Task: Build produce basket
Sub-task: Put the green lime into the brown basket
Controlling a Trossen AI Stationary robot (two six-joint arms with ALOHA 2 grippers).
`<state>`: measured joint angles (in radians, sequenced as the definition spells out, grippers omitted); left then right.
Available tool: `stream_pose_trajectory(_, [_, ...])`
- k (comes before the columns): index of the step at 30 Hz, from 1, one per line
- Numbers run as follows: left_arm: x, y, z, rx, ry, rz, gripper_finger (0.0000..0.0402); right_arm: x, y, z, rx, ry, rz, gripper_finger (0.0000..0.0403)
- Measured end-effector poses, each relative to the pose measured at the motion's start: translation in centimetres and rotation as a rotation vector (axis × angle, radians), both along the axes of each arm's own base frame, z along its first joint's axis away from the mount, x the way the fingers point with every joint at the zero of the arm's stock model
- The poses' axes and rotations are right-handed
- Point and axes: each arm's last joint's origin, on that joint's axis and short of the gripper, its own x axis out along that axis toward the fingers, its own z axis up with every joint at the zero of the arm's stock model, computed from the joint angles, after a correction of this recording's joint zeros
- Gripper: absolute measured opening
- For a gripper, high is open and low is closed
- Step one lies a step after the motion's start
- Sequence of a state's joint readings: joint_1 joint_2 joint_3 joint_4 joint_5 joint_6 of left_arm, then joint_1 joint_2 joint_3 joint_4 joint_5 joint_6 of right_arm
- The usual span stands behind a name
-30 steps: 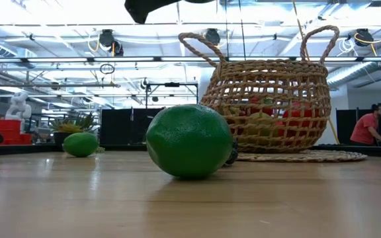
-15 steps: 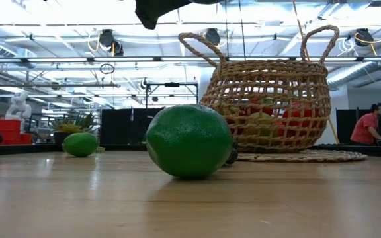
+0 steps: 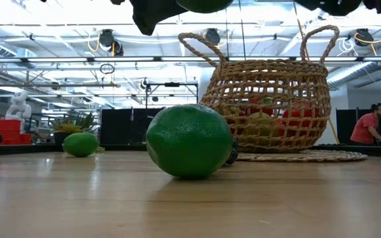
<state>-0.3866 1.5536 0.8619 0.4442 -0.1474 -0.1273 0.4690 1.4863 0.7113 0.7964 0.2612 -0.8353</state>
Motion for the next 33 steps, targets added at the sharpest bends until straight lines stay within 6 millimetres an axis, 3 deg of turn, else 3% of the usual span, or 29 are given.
stream_pose_trajectory(11, [-0.1, -0.1, 0.0, -0.074, 0.02, 0.016, 0.0312, 1.2, -0.6, -1.1, -0.013, 0.018, 0.072, 0.0377])
stream_pose_trajectory(21, [0.2, -0.3, -0.2, -0.11, 0.011, 0.023, 0.0312, 3.7, 0.0, -1.5, 0.002, 0.031, 0.098, 0.0374])
stream_pose_trajectory(33, [-0.1, -0.8, -0.6, -0.093, 0.043, 0.007, 0.0312, 4.0, 0.2, -1.6, 0.003, 0.036, 0.097, 0.0309])
